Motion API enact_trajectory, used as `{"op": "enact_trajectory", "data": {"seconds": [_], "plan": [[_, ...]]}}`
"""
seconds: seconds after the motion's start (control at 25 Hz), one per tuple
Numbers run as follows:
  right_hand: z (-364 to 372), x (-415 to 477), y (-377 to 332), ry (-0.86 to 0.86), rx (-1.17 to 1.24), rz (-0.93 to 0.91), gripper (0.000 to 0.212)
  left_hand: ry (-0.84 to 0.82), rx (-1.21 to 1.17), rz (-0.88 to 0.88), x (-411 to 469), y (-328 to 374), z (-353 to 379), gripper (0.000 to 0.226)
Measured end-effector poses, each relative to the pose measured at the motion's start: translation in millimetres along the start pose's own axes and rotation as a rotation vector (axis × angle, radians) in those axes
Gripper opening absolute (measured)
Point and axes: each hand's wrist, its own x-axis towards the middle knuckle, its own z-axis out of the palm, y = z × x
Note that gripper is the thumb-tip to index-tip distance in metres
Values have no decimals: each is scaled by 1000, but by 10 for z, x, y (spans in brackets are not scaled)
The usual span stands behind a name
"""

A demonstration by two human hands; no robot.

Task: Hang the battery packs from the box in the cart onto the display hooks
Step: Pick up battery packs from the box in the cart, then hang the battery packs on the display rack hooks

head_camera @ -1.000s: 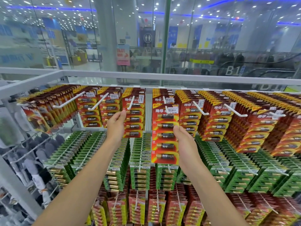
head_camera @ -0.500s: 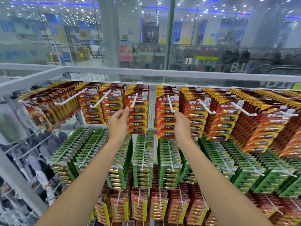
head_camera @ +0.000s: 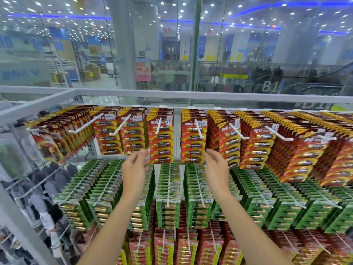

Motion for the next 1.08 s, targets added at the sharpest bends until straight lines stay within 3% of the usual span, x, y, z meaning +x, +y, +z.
{"op": "enact_trajectory", "data": {"seconds": [0.24,0.48,0.76,1.08], "plan": [[-512,-581,287,23,94,115,24,-101,-63,-155,-715,-273,63,28],[-1710,-1325,998,320,90,273,14,-303,-95,-360,-1471,-768,524,28],[-3486,-2118,1589,774,103,401,12,-638,-12,-531,-2513,-1178,1800,27],[-5362,-2847,2016,1087,106,438,13,-877,138,-590,-3947,-1594,3389,23]]}}
